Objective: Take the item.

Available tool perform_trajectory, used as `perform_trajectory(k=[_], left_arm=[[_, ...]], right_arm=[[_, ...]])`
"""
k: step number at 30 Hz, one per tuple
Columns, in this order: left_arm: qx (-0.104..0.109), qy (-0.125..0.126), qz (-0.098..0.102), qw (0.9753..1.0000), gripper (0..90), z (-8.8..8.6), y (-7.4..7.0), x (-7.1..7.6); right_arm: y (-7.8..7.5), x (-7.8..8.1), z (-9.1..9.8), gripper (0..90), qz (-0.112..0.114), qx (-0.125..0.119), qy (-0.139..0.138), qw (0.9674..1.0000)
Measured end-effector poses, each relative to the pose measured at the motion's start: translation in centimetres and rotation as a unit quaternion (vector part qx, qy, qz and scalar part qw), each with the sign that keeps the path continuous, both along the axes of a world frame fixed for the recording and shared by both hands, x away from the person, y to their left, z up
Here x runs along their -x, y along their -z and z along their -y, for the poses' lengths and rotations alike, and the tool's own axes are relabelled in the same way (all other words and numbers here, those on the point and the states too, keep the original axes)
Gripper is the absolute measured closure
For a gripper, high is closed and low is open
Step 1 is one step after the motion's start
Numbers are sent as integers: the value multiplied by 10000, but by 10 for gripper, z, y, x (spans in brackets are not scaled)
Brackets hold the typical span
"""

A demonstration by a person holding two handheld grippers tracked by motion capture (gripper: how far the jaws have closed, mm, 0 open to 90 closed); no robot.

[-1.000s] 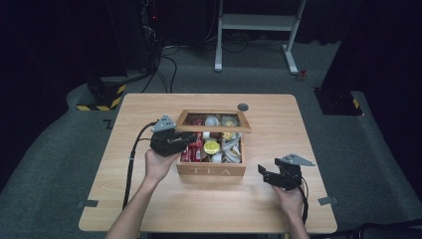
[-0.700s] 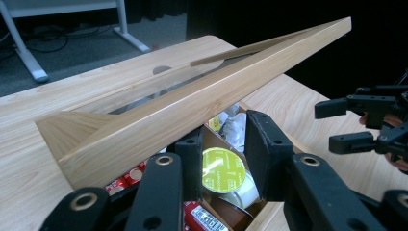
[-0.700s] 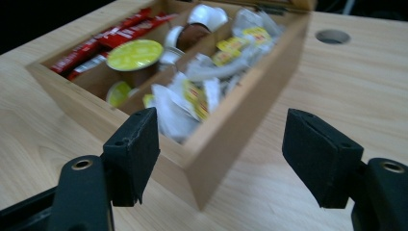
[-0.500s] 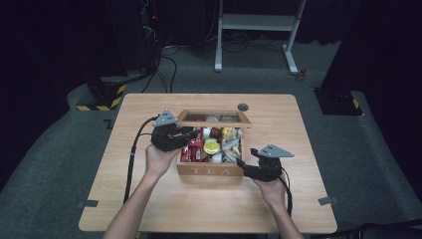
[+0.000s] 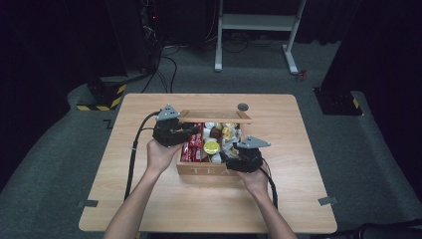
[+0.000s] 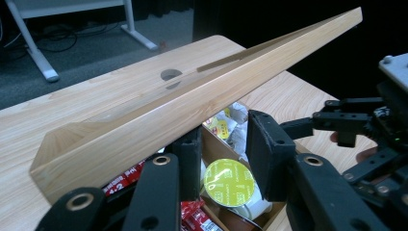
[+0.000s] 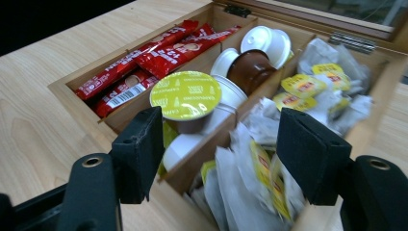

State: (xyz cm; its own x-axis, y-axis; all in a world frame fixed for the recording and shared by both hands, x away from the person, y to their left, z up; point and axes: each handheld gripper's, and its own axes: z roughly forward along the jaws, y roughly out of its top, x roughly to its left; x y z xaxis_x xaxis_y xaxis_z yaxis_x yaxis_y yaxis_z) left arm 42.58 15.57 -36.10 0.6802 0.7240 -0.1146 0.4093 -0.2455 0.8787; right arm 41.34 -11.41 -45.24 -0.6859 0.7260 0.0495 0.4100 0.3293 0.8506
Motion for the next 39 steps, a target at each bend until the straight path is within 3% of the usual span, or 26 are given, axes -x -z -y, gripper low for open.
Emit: perform_trajectory(k=[14, 31, 39], left_arm=[[120, 15, -67, 9999, 669, -1, -5, -6], [109, 3, -86, 9999, 669, 1, -7, -7], [85, 29, -85, 9999, 667, 1, -7, -7]], right_arm=[[0, -15, -29, 336, -16, 305, -64, 9995], [7, -25, -56, 321, -283, 607, 25, 9978], [10, -24, -63, 371, -65, 780, 32, 9969]])
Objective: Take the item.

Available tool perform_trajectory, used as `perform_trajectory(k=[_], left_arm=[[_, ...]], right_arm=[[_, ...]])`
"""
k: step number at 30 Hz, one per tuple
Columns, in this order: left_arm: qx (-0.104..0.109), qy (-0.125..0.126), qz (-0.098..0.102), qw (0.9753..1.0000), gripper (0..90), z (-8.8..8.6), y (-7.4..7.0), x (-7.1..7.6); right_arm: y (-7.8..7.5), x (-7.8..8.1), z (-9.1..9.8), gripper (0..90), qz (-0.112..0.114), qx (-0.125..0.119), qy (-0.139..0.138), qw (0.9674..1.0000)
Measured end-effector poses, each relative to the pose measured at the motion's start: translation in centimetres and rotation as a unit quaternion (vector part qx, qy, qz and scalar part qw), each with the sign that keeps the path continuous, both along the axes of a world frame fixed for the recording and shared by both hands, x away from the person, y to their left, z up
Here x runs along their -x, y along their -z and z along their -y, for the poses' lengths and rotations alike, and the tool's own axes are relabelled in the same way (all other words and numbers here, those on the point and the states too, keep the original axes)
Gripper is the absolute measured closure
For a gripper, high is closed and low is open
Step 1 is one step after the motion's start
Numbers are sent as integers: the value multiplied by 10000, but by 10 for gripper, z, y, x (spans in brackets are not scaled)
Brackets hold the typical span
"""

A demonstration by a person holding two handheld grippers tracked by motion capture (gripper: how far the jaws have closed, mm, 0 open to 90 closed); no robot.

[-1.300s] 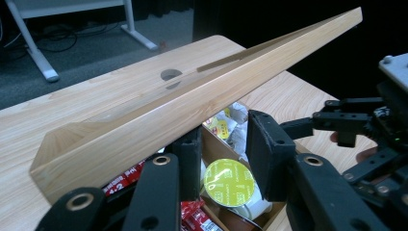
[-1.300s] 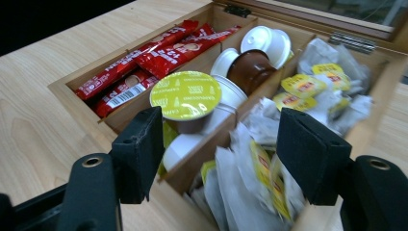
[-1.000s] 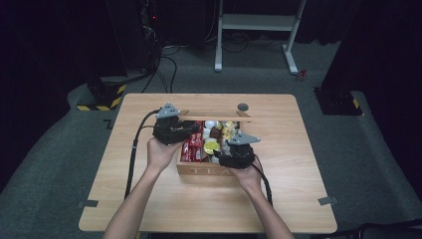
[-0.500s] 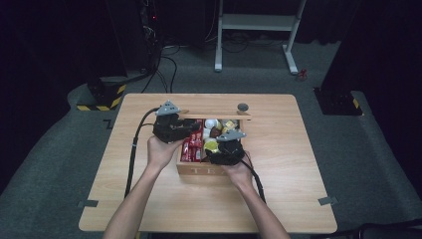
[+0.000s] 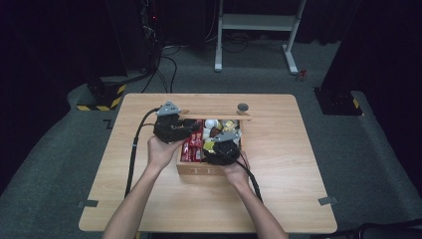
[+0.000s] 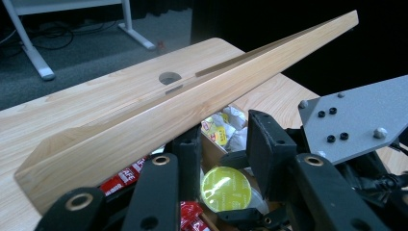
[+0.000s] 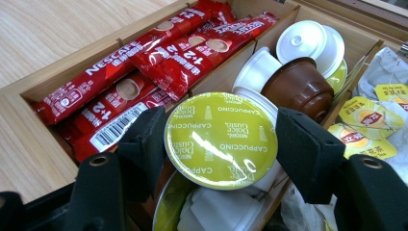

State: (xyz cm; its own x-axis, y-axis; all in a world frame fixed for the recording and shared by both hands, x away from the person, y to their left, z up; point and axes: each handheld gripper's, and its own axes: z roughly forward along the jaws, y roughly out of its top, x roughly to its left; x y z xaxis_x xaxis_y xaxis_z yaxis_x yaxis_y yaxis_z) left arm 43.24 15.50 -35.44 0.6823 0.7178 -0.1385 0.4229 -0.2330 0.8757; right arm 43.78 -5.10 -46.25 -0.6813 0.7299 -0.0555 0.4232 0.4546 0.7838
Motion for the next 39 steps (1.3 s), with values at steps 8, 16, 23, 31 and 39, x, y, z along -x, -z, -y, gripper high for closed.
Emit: perform_trajectory(k=[8, 16, 23, 31, 39], left_arm=[[-2, 10, 9, 10000, 667, 0, 0, 0], [21, 31, 10, 10000, 667, 0, 2, 1], [-6, 38, -1, 10000, 667, 0, 2, 2], [-27, 37, 34, 10000, 667, 0, 3, 2], [-72, 45, 4, 10000, 667, 0, 3, 4]], right_arm=[[-1, 2, 0, 372, 31, -42, 42, 10000], [-8, 5, 7, 373, 123, -174, 24, 9998], [-15, 7, 17, 373, 68, -343, 90, 9993], [-19, 7, 30, 373, 36, -489, 145, 9987], [-23, 8, 37, 374, -57, -568, 131, 9983]])
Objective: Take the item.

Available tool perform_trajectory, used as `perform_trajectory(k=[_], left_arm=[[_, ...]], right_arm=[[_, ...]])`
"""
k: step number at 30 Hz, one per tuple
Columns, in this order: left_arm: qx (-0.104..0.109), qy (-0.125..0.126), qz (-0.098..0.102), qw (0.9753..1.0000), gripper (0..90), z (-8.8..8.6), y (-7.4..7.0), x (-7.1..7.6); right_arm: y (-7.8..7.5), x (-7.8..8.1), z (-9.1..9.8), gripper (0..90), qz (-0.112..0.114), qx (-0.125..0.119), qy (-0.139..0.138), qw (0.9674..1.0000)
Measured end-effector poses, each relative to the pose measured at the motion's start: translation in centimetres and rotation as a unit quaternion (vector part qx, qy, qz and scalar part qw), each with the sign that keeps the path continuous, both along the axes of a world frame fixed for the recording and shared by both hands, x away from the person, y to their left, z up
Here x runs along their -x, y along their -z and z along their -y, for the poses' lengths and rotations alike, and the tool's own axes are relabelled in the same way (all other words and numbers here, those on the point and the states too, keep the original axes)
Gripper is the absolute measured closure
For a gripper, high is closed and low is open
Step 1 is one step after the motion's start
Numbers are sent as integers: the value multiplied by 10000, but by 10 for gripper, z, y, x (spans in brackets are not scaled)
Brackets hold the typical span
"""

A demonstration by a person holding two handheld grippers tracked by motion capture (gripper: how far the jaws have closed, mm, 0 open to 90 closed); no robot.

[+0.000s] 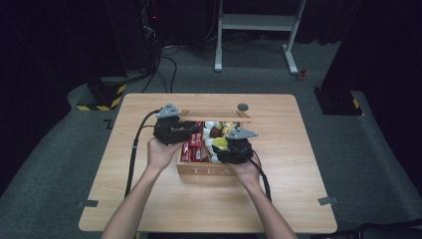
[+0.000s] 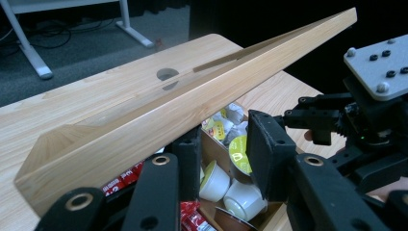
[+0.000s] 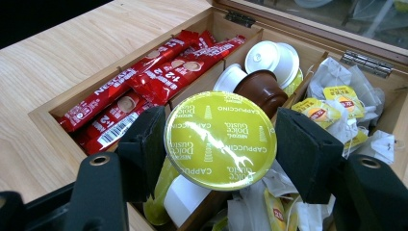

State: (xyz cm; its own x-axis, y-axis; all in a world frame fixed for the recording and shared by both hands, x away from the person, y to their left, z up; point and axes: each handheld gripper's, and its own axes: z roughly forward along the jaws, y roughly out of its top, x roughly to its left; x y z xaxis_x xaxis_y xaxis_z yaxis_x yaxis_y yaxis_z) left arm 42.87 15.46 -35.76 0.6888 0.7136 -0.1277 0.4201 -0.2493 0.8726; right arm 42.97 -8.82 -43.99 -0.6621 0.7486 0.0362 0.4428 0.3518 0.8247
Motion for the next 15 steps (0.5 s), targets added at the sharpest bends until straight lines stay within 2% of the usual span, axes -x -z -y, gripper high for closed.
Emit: perform_trajectory(k=[7, 15], left_arm=[[-8, -2, 13, 10000, 667, 0, 0, 0], [56, 35, -17, 10000, 667, -1, 2, 1]], right_arm=[[-5, 3, 7, 374, 71, -61, -75, 9999], [-10, 6, 17, 374, 68, -116, -20, 9999]])
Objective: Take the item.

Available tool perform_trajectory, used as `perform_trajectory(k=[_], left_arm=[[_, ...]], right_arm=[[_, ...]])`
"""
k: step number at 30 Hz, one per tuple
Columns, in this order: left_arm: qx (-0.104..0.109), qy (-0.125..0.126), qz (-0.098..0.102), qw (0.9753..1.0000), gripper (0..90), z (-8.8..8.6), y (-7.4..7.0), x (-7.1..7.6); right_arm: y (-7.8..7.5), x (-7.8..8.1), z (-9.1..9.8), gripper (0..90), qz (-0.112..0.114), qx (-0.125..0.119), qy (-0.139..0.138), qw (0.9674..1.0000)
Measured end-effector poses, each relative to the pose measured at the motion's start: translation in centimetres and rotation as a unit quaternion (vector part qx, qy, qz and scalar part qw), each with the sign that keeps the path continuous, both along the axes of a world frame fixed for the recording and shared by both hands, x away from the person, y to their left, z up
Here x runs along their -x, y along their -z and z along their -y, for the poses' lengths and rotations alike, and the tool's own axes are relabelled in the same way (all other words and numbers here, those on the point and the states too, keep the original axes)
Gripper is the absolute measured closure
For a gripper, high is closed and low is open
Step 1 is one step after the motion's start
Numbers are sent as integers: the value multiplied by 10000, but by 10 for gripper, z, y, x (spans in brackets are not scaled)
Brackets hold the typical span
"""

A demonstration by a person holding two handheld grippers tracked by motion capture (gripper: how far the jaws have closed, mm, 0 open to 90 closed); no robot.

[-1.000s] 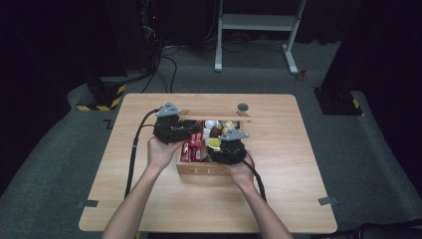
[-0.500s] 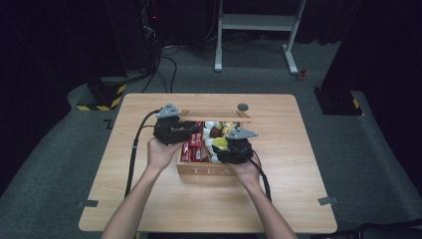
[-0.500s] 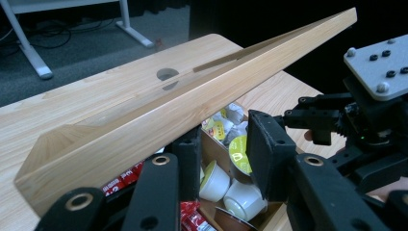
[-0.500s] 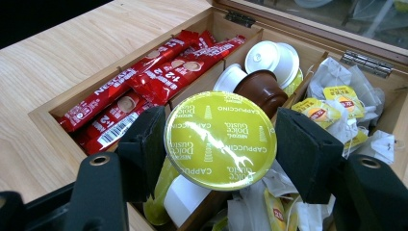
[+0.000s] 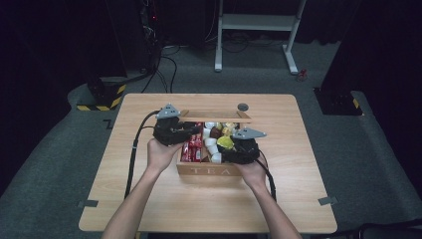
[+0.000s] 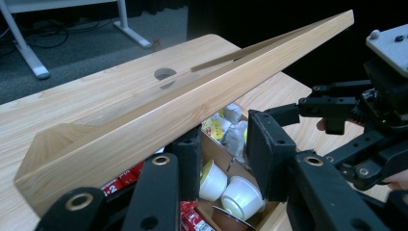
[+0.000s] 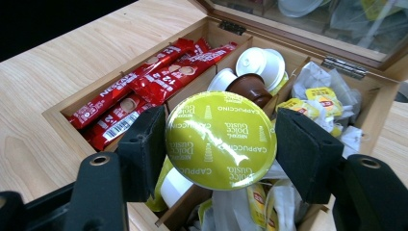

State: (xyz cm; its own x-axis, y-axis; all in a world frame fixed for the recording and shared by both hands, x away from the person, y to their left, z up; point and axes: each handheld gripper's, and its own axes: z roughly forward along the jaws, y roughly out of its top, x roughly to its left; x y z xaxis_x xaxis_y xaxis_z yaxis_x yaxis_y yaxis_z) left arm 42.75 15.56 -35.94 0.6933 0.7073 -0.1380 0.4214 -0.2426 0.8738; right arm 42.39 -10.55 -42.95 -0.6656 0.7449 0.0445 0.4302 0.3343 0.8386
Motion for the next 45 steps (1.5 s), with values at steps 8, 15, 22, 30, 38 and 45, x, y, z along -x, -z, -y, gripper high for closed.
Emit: perform_trajectory(k=[8, 15, 22, 30, 38, 45], left_arm=[[7, -8, 17, 10000, 669, 0, 1, 1], [-13, 7, 12, 10000, 669, 0, 2, 1], [-31, 8, 30, 10000, 668, 0, 2, 2], [-27, 0, 18, 10000, 669, 0, 2, 2], [-42, 21, 8, 10000, 665, 0, 3, 3], [-54, 40, 13, 10000, 667, 0, 4, 4]], right_arm=[[-7, 3, 7, 374, 66, 66, -38, 9999], [-10, 8, 11, 374, 125, 136, -86, 9998], [-16, 12, 15, 374, 194, 146, -116, 9996], [-25, 14, 25, 374, 269, -20, -48, 9996], [-27, 13, 35, 374, 233, -82, 29, 9997], [-31, 13, 42, 374, 281, -54, 56, 9996]])
